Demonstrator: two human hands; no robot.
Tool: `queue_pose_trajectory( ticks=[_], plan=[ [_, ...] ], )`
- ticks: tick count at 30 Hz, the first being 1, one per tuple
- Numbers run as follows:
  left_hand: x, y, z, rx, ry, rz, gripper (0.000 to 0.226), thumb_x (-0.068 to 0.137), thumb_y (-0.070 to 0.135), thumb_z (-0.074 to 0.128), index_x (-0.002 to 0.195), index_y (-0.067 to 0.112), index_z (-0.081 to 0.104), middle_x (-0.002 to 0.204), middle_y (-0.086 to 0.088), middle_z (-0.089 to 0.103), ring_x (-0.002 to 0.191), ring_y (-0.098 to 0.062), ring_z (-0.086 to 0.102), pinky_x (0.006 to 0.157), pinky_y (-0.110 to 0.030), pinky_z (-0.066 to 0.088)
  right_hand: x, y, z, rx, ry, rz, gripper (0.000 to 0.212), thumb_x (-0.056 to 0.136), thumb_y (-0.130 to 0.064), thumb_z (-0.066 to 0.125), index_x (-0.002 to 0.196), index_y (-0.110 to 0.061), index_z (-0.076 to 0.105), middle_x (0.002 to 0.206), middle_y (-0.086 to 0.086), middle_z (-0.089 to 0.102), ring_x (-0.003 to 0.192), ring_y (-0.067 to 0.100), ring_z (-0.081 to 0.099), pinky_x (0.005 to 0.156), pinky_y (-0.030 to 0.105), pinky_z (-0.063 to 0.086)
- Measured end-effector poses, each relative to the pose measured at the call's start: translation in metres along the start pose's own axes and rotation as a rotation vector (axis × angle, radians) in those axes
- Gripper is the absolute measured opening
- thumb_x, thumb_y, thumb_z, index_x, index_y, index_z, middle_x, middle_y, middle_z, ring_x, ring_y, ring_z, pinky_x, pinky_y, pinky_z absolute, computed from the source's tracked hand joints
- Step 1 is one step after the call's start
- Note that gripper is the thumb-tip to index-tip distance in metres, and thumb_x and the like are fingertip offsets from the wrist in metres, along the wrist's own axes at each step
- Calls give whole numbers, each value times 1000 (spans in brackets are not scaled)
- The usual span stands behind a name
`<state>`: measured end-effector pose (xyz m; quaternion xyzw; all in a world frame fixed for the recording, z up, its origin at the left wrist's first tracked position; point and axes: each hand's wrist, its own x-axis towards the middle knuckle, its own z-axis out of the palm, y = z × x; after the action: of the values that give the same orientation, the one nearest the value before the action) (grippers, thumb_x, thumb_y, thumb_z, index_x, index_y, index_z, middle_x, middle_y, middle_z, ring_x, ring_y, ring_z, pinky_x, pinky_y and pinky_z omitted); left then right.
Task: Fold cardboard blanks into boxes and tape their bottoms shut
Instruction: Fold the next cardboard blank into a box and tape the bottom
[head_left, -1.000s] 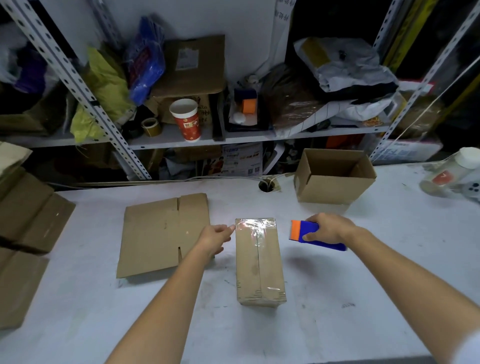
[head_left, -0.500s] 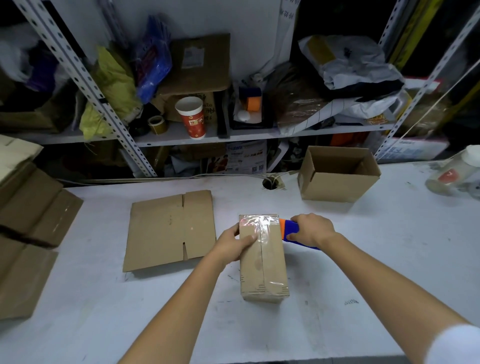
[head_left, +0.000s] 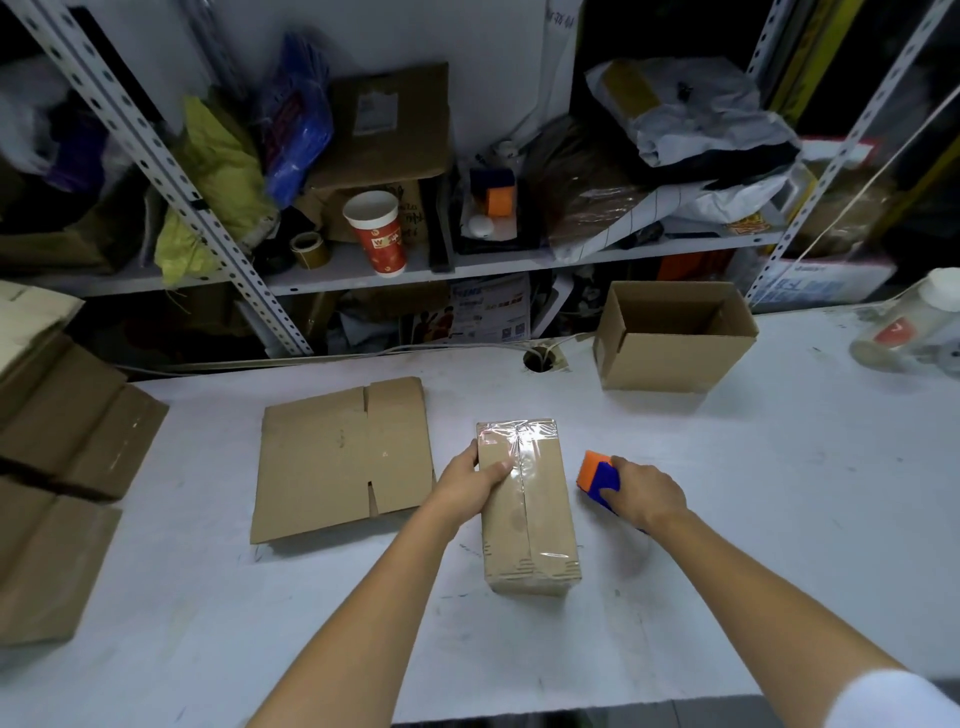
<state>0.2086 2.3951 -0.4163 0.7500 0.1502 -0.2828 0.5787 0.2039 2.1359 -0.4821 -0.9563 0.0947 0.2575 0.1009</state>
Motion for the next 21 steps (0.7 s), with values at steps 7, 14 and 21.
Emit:
queue_pose_trajectory(
  ticks=[7, 14, 21],
  plan=[
    [-5, 3, 0, -28, 42, -42, 31, 97, 26, 59, 128, 28, 60, 114, 1, 71, 102, -21, 69, 88, -41, 58, -23, 27, 18, 26, -71, -10, 63, 97, -32, 49, 155, -28, 23, 125, 9, 60, 110, 28, 59, 84, 31, 48],
    [-20, 11, -14, -73, 66, 64, 27, 97, 21, 59, 124, 27, 61, 117, 2, 69, 104, -19, 67, 83, -35, 56, -57, -32, -51, 679, 160, -152, 54, 100, -49, 49, 148, -23, 45, 141, 3, 57, 123, 21, 57, 100, 35, 45],
    [-49, 47, -23, -49, 70, 300, 40, 97, 22, 63, 134, 34, 53, 120, 14, 66, 106, -2, 63, 67, -13, 53, -58, -104, -84, 945, 74, -349, 99, 72, -83, 52, 156, -38, 23, 153, -9, 43, 133, 16, 49, 108, 44, 46]
  ],
)
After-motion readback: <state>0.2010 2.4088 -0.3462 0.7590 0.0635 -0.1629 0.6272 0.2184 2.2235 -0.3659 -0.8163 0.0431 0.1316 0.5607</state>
